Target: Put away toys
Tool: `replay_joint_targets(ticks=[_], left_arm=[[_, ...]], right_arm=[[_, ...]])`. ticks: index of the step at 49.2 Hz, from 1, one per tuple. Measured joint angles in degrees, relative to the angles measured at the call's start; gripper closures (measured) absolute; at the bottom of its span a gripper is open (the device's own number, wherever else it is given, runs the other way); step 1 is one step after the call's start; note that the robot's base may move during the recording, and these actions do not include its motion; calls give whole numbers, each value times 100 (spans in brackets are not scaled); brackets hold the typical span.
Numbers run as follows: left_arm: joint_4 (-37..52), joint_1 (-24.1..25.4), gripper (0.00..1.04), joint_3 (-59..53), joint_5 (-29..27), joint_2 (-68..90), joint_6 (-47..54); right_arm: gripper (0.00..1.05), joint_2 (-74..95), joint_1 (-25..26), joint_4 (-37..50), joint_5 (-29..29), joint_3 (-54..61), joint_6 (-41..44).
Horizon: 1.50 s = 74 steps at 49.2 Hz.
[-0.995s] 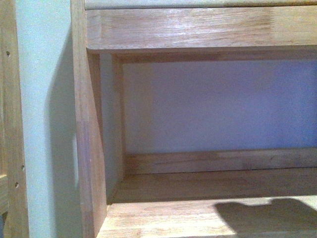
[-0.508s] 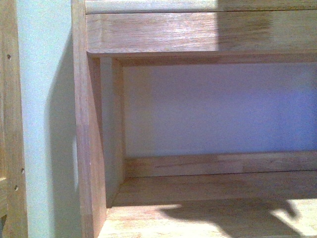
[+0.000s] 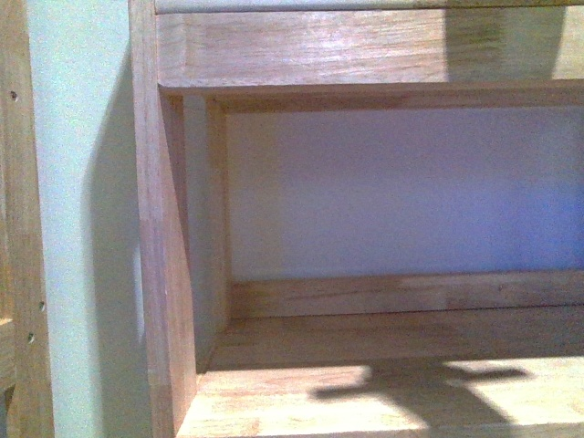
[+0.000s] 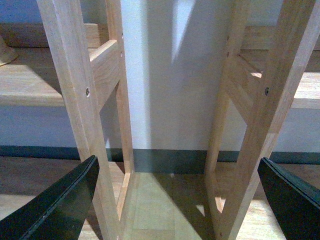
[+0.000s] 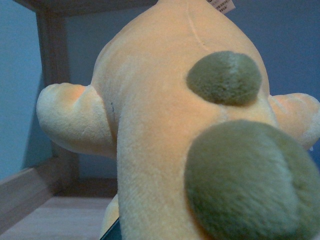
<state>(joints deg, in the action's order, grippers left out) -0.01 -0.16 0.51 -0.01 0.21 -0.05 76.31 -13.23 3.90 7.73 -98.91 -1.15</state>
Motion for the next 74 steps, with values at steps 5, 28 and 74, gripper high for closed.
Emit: replay_joint_targets(ticks=[5, 28, 74], left_arm=[[0, 0, 6, 0, 0, 0, 0], [0, 0, 6, 0, 2, 0, 0], [0, 0, 6, 0, 0, 0, 0]], right_arm=[[85, 393, -4, -232, 22, -470, -136], [85, 2312, -175, -1296, -284, -2332, -1519], [74, 3641, -852, -1161, -1338, -3764, -4618]])
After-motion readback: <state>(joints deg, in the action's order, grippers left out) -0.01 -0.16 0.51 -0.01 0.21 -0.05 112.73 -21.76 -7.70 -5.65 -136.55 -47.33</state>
